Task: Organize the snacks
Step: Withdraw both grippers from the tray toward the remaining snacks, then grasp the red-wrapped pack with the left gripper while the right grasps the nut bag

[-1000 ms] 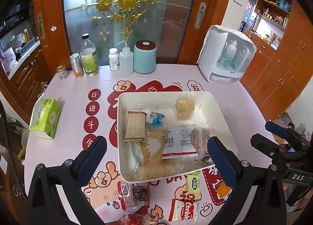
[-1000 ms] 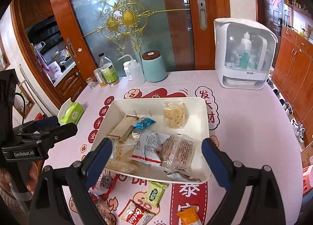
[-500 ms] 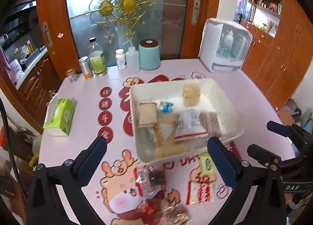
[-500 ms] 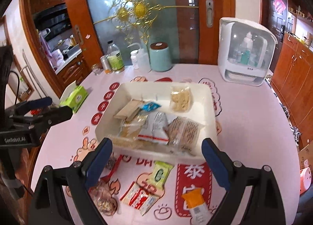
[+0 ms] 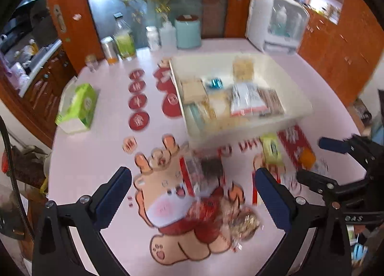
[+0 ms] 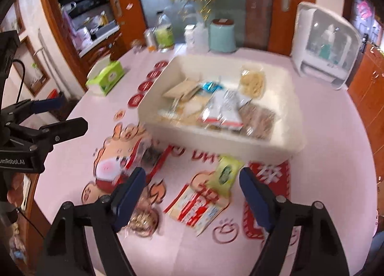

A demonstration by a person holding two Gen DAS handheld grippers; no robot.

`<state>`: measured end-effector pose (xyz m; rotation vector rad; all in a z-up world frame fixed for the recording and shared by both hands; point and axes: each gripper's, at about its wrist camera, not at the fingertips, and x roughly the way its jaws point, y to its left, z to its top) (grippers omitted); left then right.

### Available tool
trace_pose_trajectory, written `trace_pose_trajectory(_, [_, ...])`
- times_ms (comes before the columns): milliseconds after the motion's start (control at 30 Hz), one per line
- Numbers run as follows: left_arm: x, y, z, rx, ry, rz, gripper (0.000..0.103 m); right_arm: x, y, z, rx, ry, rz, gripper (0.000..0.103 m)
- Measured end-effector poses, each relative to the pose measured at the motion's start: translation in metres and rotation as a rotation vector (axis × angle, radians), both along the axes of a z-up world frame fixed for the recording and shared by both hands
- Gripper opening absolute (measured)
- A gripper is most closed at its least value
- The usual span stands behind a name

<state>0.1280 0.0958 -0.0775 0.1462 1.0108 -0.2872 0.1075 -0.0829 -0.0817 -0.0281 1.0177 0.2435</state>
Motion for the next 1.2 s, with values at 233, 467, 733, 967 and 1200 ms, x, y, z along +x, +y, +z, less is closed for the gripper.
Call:
trace_pose_trajectory(233, [-0.017, 0.007, -0.046, 0.057, 0.093, -0.085, 0.102, -0.013, 0.030, -0.048, 0.041, 0.151, 0.062, 0.071])
trace_pose_trajectory(467, [-0.020, 0.012, -0.087, 0.060, 0.197, -0.107, 0.102, -0.023, 0.054, -0.097, 0.085, 0.300, 0.101, 0.060])
trace_pose_trajectory(733, [-0.019, 0.006, -0.108, 0.068, 0.241, -0.125, 0.102, -0.026, 0.068, -0.130, 0.139, 0.377, 0.131, 0.049])
trace_pose_trajectory(967, [-0.009, -0.005, -0.118, 0.064, 0.264, -0.125, 0.102, -0.028, 0.059, -0.128, 0.178, 0.358, 0.138, 0.039])
trace_pose_trajectory(1200, [0.009, -0.014, -0.135, 0.030, 0.315, -0.080, 0.102, -0.032, 0.031, -0.123, 0.145, 0.337, 0.097, 0.039])
